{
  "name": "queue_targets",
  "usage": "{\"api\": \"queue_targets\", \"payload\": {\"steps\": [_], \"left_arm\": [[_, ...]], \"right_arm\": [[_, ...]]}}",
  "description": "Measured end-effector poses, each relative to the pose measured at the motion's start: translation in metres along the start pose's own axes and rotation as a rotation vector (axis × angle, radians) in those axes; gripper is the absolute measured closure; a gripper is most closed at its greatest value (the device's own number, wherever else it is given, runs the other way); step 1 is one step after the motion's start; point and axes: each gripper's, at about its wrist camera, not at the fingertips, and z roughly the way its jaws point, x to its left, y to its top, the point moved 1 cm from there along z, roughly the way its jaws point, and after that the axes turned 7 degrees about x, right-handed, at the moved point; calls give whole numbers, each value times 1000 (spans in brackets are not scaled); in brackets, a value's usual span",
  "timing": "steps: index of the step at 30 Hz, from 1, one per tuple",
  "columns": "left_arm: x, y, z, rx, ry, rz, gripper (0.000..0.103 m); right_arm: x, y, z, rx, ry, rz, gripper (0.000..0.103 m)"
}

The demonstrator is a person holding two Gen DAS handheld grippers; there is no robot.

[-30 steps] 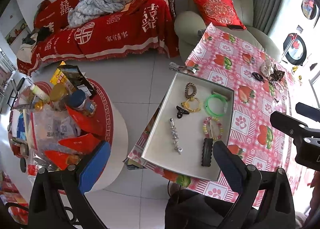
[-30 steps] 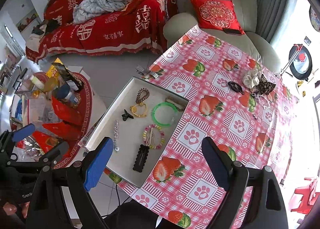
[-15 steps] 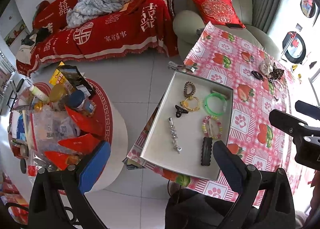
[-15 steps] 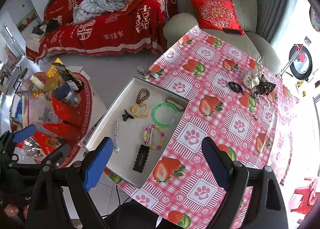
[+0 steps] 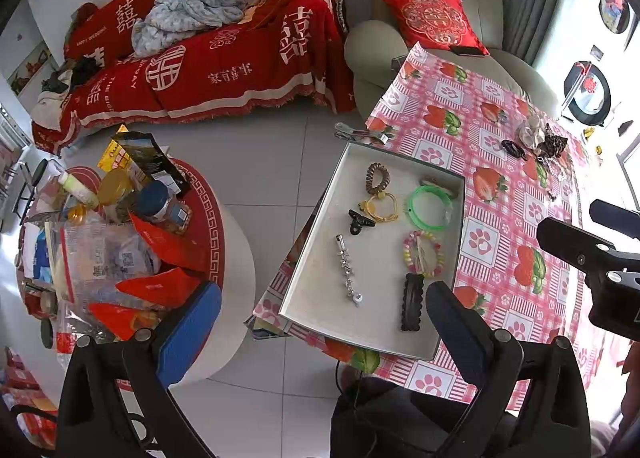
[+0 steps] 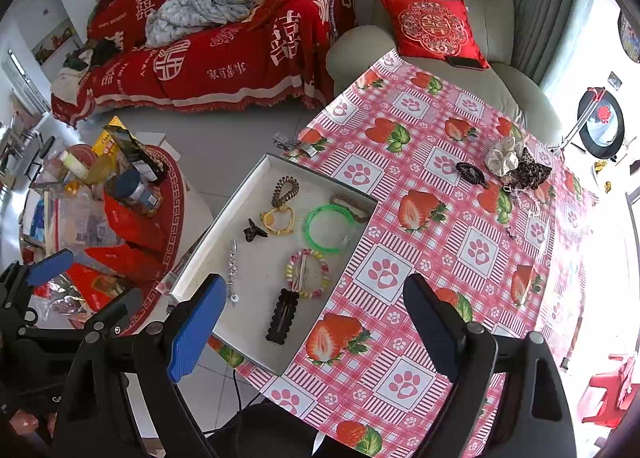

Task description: Organize jewelry

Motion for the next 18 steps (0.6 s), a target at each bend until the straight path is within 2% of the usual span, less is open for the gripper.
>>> {"api": "queue_targets", "payload": {"steps": [18], "left_arm": [[-1, -1, 0, 0, 0, -1, 0]], "right_arm": [[0, -1, 0, 1, 1, -2, 11]]}}
